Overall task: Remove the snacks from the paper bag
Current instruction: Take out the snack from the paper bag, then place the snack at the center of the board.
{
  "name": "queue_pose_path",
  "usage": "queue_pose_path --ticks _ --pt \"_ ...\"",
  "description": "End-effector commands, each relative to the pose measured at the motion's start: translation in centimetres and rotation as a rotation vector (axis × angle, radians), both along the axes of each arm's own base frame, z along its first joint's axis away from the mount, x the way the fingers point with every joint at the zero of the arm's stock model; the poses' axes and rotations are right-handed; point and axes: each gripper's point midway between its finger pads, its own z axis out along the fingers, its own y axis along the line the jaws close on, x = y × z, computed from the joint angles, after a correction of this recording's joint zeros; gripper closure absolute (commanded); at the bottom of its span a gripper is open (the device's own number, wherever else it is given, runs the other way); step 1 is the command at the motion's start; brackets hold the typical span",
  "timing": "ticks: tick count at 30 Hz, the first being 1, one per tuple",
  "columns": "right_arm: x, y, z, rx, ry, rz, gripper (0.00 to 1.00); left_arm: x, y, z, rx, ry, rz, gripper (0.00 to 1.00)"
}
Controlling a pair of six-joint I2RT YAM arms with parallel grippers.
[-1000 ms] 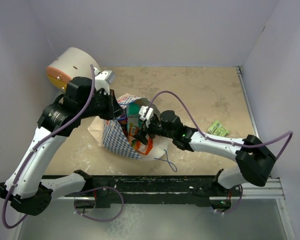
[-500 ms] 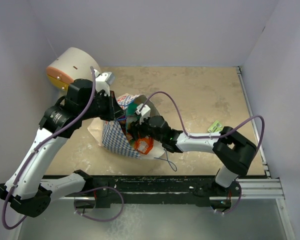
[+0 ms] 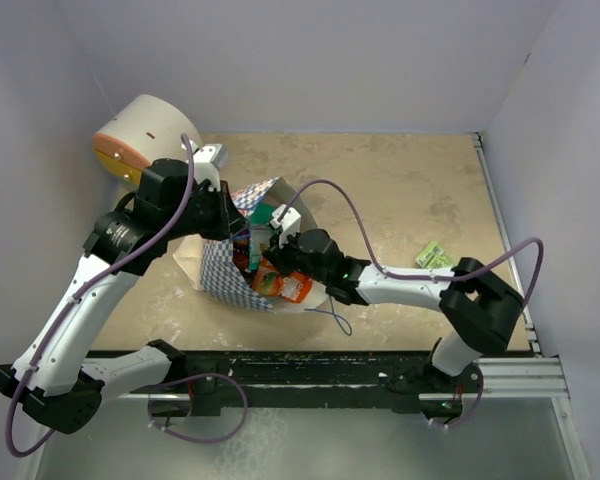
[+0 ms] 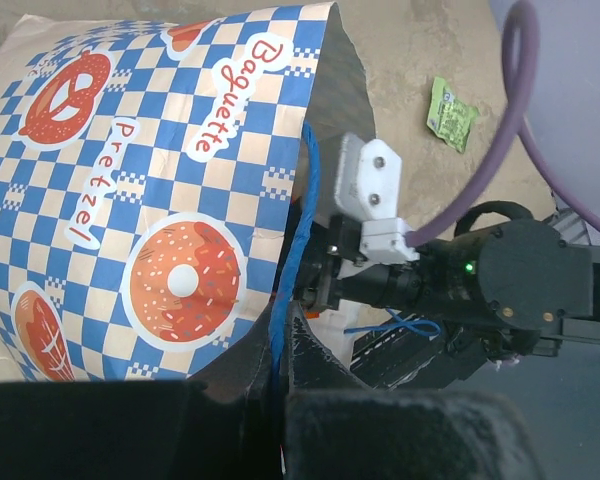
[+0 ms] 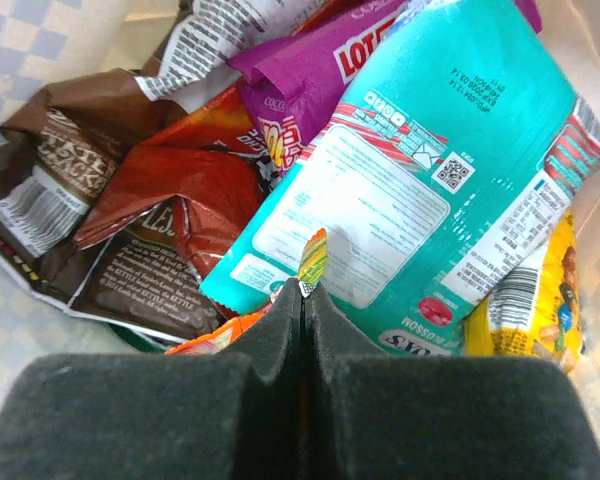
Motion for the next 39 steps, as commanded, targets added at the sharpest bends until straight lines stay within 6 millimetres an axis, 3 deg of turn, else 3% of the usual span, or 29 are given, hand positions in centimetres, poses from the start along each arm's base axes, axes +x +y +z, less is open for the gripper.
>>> queue_pose_path --ticks 1,7,18,21,23,24,27,29,34,39 --pt "-0.2 0.0 6.6 0.107 -0.081 0.006 1.00 0.7 0.7 1.0 -0.013 -0.037 0.067 1.00" --pt "-1.2 -1.8 9.7 0.126 -0.095 -0.002 1.00 0.7 1.6 1.6 -0.002 -0.054 0.111 1.00" --pt "-4.2 -6.4 18.2 0.280 -0.075 -0.040 1.00 0.4 2.3 1.5 0.009 -0.058 0.133 1.00" --pt "-4.4 -8.3 21.4 0.340 -0.106 -0.092 1.00 0.5 2.2 1.4 0.013 -0.055 0.133 1.00" --pt "-4.6 -9.5 22.1 0.346 -0.105 -0.119 1.00 0.4 2.2 1.3 0.011 -0.050 0.135 1.00" --pt "-4.8 -10.2 24.1 0.379 -0.120 -0.132 1.00 0.4 2.2 1.1 0.011 -0.044 0.135 1.00" --pt "-5.3 -12.6 25.5 0.386 -0.112 -0.193 1.00 0.3 2.2 0.7 0.014 -0.030 0.133 1.00" --pt "-5.5 -14.5 24.8 0.348 -0.065 -0.256 1.00 0.1 2.3 0.5 0.017 -0.023 0.134 1.00" --pt "-3.3 -22.3 21.6 0.224 -0.032 -0.672 1.00 -0.1 2.5 1.0 0.020 -0.030 0.133 1.00" --pt "0.4 -26.0 19.0 -0.028 -0.085 -0.861 1.00 -0.4 2.5 1.6 0.050 -0.042 0.092 1.00"
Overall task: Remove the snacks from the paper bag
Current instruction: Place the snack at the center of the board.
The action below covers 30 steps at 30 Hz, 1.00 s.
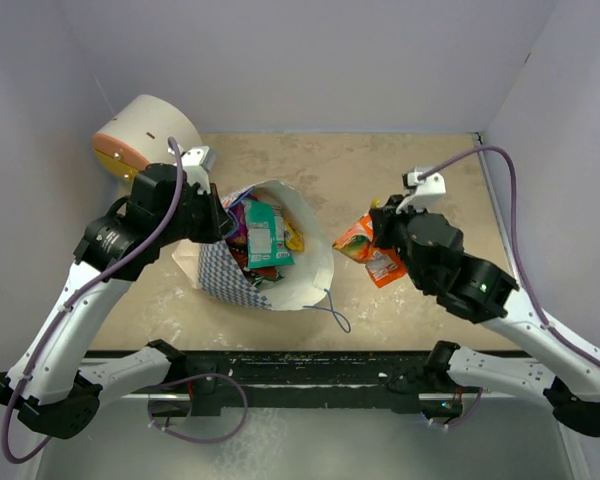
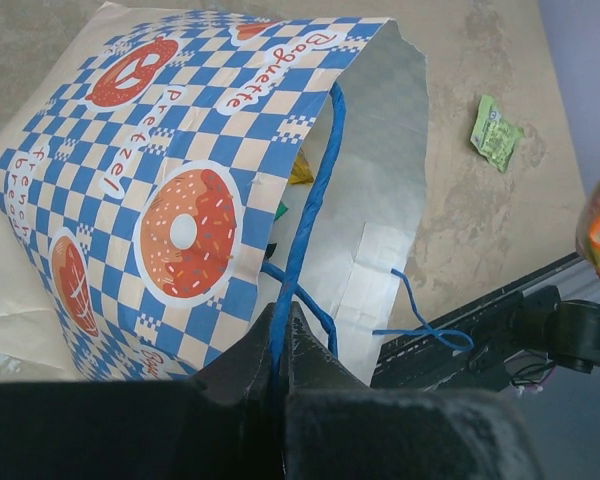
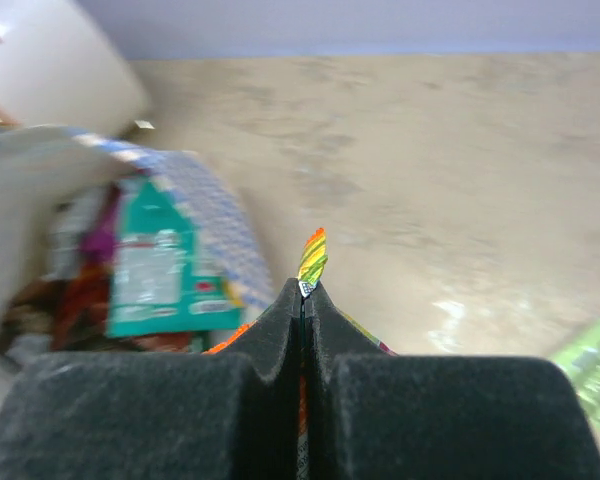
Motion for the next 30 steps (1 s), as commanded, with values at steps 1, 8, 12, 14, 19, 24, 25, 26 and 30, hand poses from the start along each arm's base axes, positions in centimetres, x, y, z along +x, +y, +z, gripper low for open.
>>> queue_pose_path --ticks 1,8,12,14,19,24,25,26,30 --pt "4.5 -4.9 -2.5 -0.174 0.069 -0.270 1.00 -0.3 0.1 1.9 0.013 -0.046 -0.037 1.00" --pt "14.2 -9.5 -9.6 -0.122 0.227 -0.421 1.00 -0.4 -0.2 2.4 0.036 -0.063 -0.092 1.00" --pt "19.2 -11.7 -14.0 -0.168 0.316 -0.490 1.00 -0.4 -0.9 2.3 0.011 -0.071 -0.126 1.00" --pt "21.4 -13.2 -16.2 -0.174 0.358 -0.518 1.00 -0.5 -1.3 2.1 -0.007 -0.078 -0.141 1.00" --pt "27.7 -15.5 -20.1 -0.129 0.416 -0.448 0.90 -1.1 -1.7 2.0 -0.033 -0.076 -0.169 1.00" --pt "30.2 -15.3 -20.3 -0.099 0.460 -0.389 0.42 -1.4 -1.5 1.7 -0.033 -0.079 -0.171 1.00" --pt "30.0 -15.0 -19.9 -0.083 0.455 -0.374 0.38 -1.4 -1.4 1.6 -0.030 -0.080 -0.165 1.00" --pt "29.8 -14.6 -19.7 -0.069 0.454 -0.354 0.36 -1.3 -1.3 1.6 -0.028 -0.081 -0.157 1.00" --pt "28.0 -14.1 -18.6 -0.042 0.440 -0.318 0.36 -1.1 -1.0 1.5 -0.025 -0.080 -0.134 1.00"
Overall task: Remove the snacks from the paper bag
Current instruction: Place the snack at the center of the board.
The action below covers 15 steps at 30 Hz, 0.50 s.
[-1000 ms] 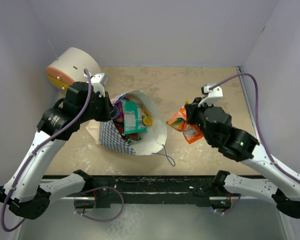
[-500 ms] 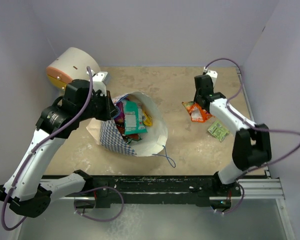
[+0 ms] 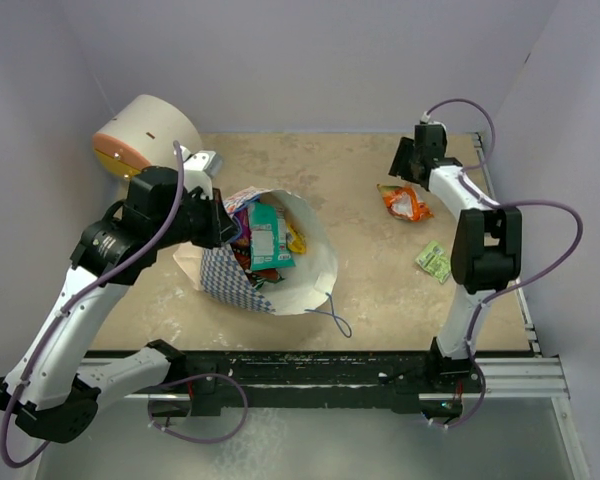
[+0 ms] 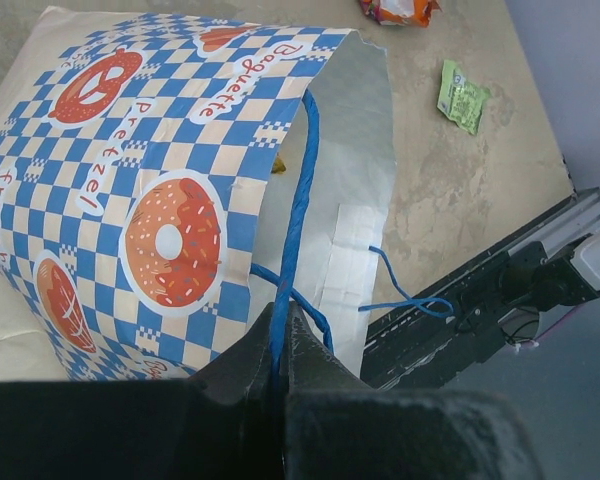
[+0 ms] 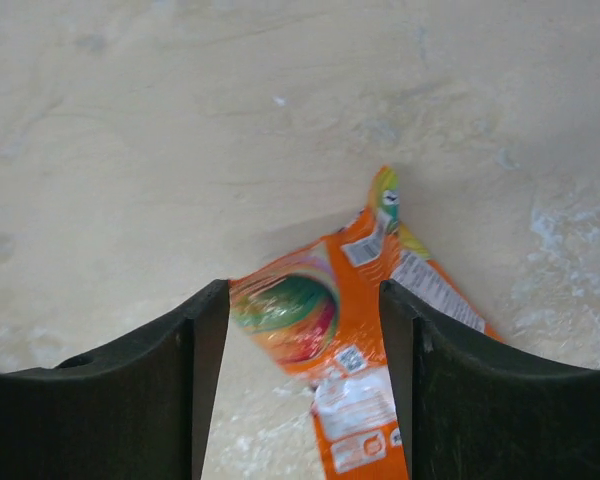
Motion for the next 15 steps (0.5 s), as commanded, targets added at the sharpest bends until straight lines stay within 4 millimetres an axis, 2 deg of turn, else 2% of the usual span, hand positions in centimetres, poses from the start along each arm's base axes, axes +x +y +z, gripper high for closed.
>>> queue_pose_path --ticks 1,3,8,12,15 --pt "-0.8 2.4 5.5 0.082 -0.139 0.107 0.38 0.3 0.1 1.1 -0.018 -0.059 0.005 1.00" --pt "-1.1 2.8 5.7 0.128 -0.174 0.152 0.38 0.4 0.1 0.8 -0.014 -0.054 0.008 1.00" --pt "-0.1 3.7 6.0 0.210 -0.195 0.199 0.44 0.7 -0.1 0.8 -0.006 -0.053 0.000 1.00" --pt "1.0 2.9 5.1 0.202 -0.194 0.191 0.44 0.8 -0.1 0.6 0.003 -0.044 -0.001 1.00" --pt "1.0 2.3 3.4 0.237 -0.157 0.167 0.44 0.7 -0.1 0.5 0.003 -0.038 0.006 1.00"
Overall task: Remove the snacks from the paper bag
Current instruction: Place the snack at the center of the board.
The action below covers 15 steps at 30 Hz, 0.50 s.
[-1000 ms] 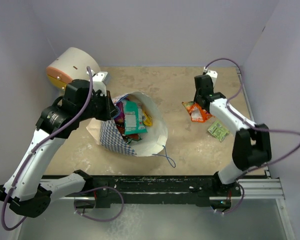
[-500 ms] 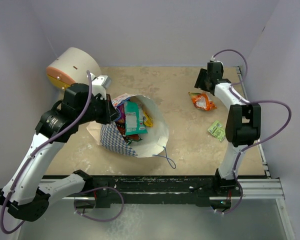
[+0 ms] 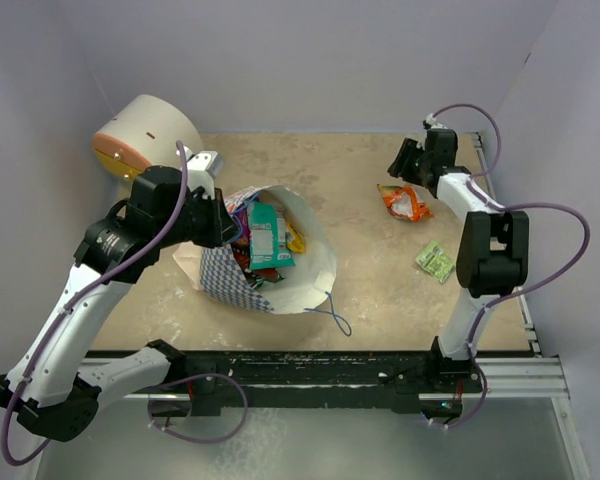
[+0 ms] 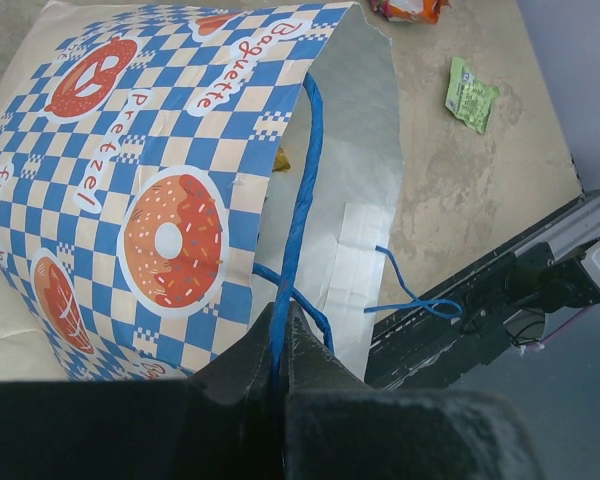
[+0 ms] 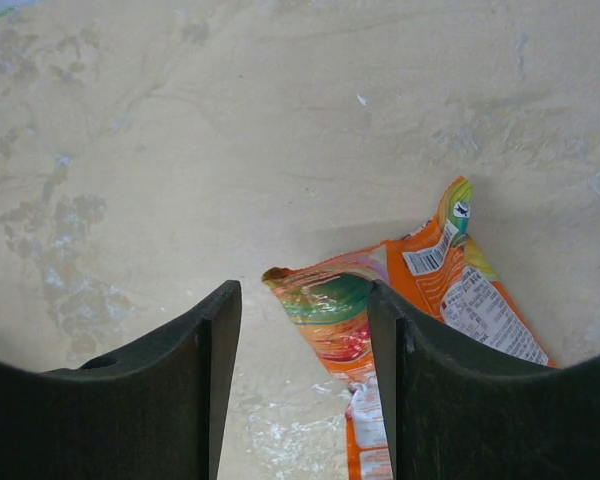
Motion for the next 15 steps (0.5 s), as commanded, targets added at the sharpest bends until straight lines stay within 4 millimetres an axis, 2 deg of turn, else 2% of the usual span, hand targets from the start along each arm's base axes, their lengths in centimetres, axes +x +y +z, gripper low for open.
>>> queue_pose_path --ticks 1,5,8,9,11,15 --pt "1.1 -0.2 0.3 0.062 -0.027 0.004 0.44 0.4 -0.1 0.8 -0.008 -0.037 -0.003 1.00" --pt "-0.4 -0.5 -4.0 0.082 0.021 0.004 0.42 0.4 0.0 0.7 -0.013 -0.028 0.011 1.00" --pt "-1.4 -1.1 -7.9 0.028 0.110 0.048 0.41 0.4 0.2 0.7 -0.007 -0.026 0.025 1.00" --pt "-1.6 -1.5 -8.5 -0.010 0.139 0.066 0.40 0.4 0.2 0.7 -0.004 -0.021 0.025 1.00" --pt "-2.2 -1.5 -8.9 -0.017 0.151 0.073 0.38 0.4 0.3 0.5 -0.001 -0.012 0.030 1.00" --pt "-3.3 -1.3 -6.4 -0.010 0.102 0.078 0.32 0.5 0.3 0.2 -0.005 0.006 0.047 1.00"
